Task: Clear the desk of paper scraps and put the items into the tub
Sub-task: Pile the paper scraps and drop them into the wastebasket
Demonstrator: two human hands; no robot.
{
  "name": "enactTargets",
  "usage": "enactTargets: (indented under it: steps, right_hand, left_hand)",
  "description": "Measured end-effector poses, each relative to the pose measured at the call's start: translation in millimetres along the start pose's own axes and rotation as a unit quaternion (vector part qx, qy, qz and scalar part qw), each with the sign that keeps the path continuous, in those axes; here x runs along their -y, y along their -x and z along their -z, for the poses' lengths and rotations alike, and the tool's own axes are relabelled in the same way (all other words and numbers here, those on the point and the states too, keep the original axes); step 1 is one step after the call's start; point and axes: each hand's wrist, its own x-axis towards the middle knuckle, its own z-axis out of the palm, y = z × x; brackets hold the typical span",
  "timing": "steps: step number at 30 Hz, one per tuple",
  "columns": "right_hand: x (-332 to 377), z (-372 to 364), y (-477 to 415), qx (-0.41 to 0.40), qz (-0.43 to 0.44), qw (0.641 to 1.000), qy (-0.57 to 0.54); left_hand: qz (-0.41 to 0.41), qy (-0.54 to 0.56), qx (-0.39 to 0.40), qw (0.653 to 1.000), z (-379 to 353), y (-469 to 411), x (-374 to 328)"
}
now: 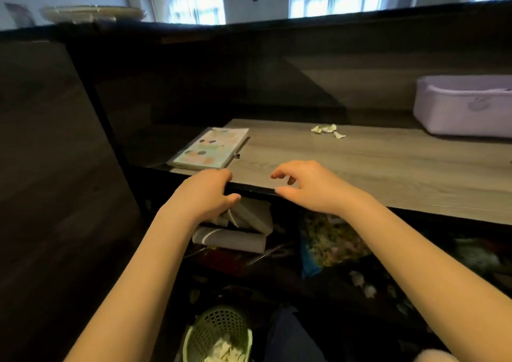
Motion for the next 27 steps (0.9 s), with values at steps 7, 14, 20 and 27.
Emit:
enactTargets:
  steps: [7, 14, 20, 27]
  right_hand:
    - [-63.4, 41.5, -13.7, -0.02, -0.083, 0.995, 0.049]
    - [-146.7, 42.4, -39.6, -0.022, -0.173, 0.984, 0.035]
    - [-211.1, 41.4, -81.4, -0.058, -0.215, 0.974, 0.035]
    - [-253.0, 34.7, -136.7, -0.084, -0.196, 0.977, 0.024]
  left_hand:
    - [-0.022, 0.054, 0.033, 0.998, 13.8, -76.6, -60.4]
    - [-0.044, 0.128, 0.023, 0.991, -18.0, -159.2, -100.3]
    - [-0.078, 0.122, 0.0, 0.989, -47.5, -233.7, -126.0]
    - [-0.066, 0.151, -0.022, 0.986, -71.2, -313.1, -150.2]
